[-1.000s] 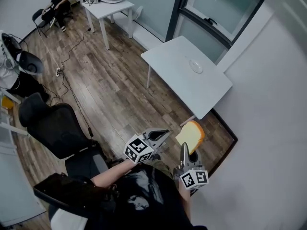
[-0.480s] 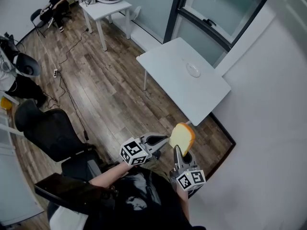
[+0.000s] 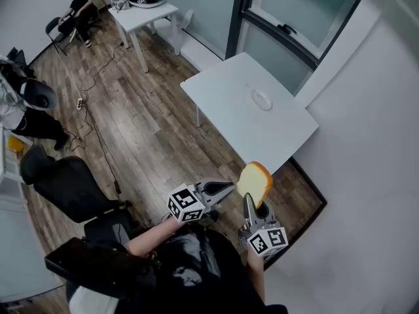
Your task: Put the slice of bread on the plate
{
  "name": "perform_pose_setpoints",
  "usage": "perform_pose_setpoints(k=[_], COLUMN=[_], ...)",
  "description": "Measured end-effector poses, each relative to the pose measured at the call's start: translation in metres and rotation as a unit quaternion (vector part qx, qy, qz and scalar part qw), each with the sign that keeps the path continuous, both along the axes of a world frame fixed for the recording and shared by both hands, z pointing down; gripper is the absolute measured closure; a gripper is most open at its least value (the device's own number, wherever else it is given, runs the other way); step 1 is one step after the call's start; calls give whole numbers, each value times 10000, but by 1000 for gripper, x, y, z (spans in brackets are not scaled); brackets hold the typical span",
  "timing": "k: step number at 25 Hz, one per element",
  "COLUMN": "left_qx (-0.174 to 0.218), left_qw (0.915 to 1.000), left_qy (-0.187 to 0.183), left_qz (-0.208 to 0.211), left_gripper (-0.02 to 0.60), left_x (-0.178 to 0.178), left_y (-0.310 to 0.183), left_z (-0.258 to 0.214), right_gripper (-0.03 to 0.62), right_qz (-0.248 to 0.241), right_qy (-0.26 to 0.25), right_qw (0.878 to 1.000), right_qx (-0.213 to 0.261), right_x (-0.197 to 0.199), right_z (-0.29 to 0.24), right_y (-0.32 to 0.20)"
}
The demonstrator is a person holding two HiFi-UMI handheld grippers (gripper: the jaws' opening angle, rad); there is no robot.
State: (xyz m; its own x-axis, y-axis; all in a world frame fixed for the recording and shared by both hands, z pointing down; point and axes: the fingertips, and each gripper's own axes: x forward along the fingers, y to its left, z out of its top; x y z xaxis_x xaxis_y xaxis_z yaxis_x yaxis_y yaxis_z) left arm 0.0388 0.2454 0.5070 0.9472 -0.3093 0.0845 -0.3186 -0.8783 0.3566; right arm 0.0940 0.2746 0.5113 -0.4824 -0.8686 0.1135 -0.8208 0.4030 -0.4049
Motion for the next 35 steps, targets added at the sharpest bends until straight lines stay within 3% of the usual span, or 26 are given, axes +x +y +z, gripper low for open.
perform_pose_setpoints(k=[9, 18, 27, 35], left_qx=[-214, -15, -134, -279], left_qw=[9990, 9988, 9986, 9976], left_qy=[-324, -410, -489, -613], left_qz=[-225, -261, 171, 166], left_gripper=[575, 575, 575, 575], left_x=[-11, -45, -35, -15], left_y=[-61, -158, -197, -246], left_z=[14, 15, 26, 42], right_gripper=[499, 499, 499, 499], right_qz=[-213, 46, 416, 365], right_qy=[-202, 56, -43, 5], right_qw=[9991, 9999, 9980, 9980], right_qx=[-307, -150, -478, -510], right_x=[-2, -25, -33, -15], right_z=[19, 9, 26, 32], right_y=[-65, -155, -190, -244])
